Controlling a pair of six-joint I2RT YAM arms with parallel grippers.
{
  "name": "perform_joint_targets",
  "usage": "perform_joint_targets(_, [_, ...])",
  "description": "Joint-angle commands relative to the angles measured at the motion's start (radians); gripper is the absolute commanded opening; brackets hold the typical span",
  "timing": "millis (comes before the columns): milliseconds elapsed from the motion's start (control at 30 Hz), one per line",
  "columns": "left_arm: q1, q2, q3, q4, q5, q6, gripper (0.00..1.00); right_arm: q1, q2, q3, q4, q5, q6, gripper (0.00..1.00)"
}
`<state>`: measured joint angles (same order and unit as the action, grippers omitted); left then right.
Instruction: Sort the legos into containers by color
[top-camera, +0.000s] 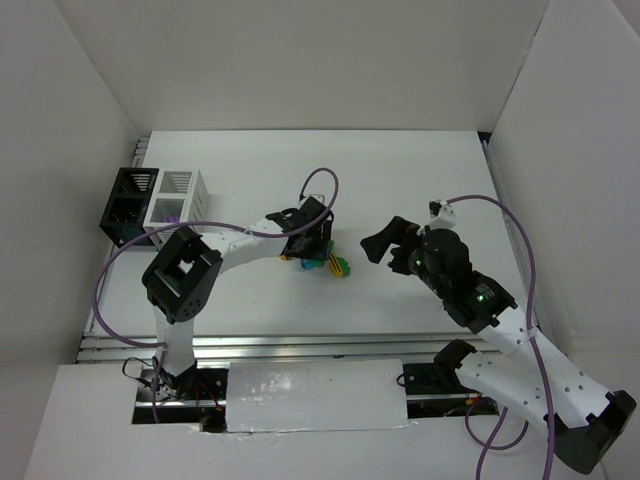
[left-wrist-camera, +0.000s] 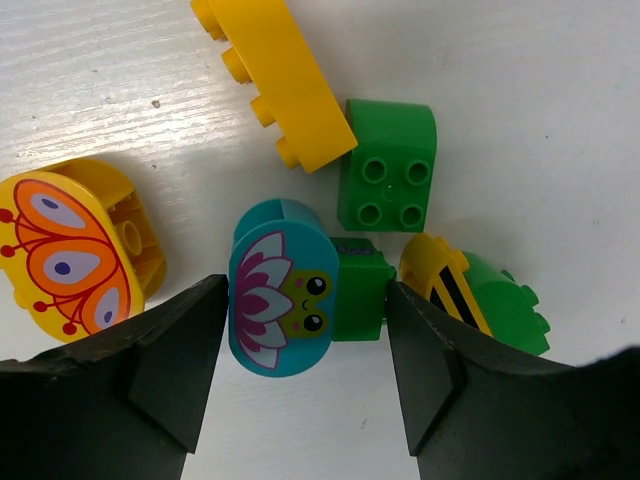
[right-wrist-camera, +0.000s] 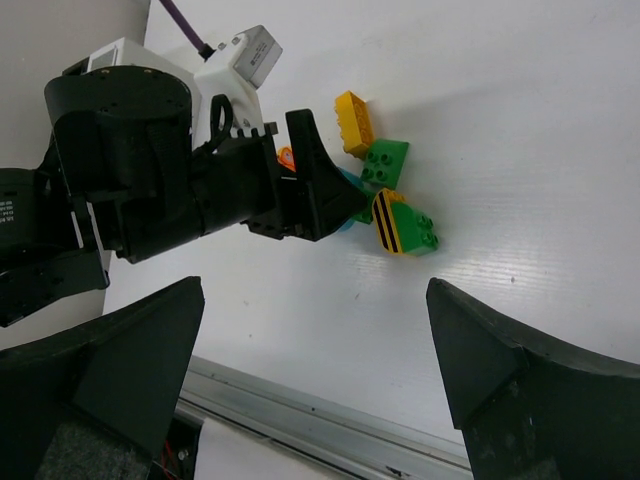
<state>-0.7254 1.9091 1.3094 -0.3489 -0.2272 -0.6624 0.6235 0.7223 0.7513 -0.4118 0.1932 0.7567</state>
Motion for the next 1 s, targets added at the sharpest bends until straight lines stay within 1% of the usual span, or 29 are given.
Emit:
perform_joint_targets(0, [-0.005, 0.016, -0.009, 0.039, 0.0, -0.008, 0.76, -0.005, 0.005, 0.002, 0.034, -0.012, -0.017, 1.0])
perform_joint_targets(67, [-0.006, 0.024, -0.015, 0.047, 0.006, -0.011, 0.76, -0.004, 0.006, 0.0, 0.038, -0.017, -0.017, 1.0])
perform_joint_targets(133, [-0.005, 0.025, -0.021, 0.059, 0.015, -0.009, 0.74, -0.002, 0.005, 0.0, 0.039, -0.017, -0.019, 1.0])
perform_joint_targets(167, [-0.005, 0.024, -0.021, 0.06, 0.015, -0.008, 0.71, -0.004, 0.003, 0.0, 0.039, -0.017, -0.022, 1.0])
perform_joint_targets(200, [-0.005, 0.024, -0.021, 0.06, 0.015, -0.006, 0.63, -0.004, 0.003, 0.003, 0.039, -0.017, -0.022, 1.0])
perform_joint_targets(233, [-0.005, 0.027, -0.021, 0.059, 0.015, -0.005, 0.62, -0.002, 0.003, 0.002, 0.039, -0.015, -0.022, 1.0])
perform_joint_targets(267, [-0.005, 0.027, -0.024, 0.057, 0.014, -0.006, 0.63, -0.004, 0.003, 0.003, 0.039, -0.014, -0.023, 1.0])
perform_joint_targets(367, [-0.005, 0.022, -0.038, 0.057, 0.009, -0.011, 0.69, -0.002, 0.003, 0.002, 0.039, -0.018, -0.022, 1.0])
perform_joint_targets(400, [-0.005, 0.022, -0.041, 0.057, 0.009, -0.013, 0.77, -0.002, 0.003, 0.0, 0.044, -0.021, -0.022, 1.0])
perform_joint_targets(467, [-0.005, 0.024, -0.047, 0.057, 0.006, -0.013, 0.8, -0.005, 0.003, -0.003, 0.047, -0.023, -0.019, 1.0])
perform_joint_targets(500, [-0.005, 0.025, -0.048, 0.056, 0.006, -0.013, 0.84, -0.002, 0.003, -0.004, 0.048, -0.024, -0.019, 1.0])
perform_joint_targets(567, [-0.005, 0.024, -0.05, 0.057, 0.006, -0.013, 0.89, -0.002, 0.003, -0.004, 0.048, -0.026, -0.02, 1.0])
perform_joint_targets(833, [-0.005, 0.027, -0.053, 0.071, 0.014, -0.011, 0.85, -0.002, 0.005, -0.004, 0.051, -0.029, -0.022, 1.0])
perform_joint_targets(867, [-0.005, 0.025, -0.056, 0.08, 0.015, -0.009, 0.83, -0.004, 0.005, -0.004, 0.053, -0.029, -0.022, 1.0])
perform_joint_targets(900, [-0.005, 0.022, -0.059, 0.083, 0.019, -0.006, 0.77, -0.005, 0.008, -0.007, 0.054, -0.028, -0.022, 1.0])
perform_joint_targets(967, [-0.005, 0.022, -0.061, 0.088, 0.023, -0.003, 0.73, -0.004, 0.009, -0.009, 0.057, -0.031, -0.02, 1.0])
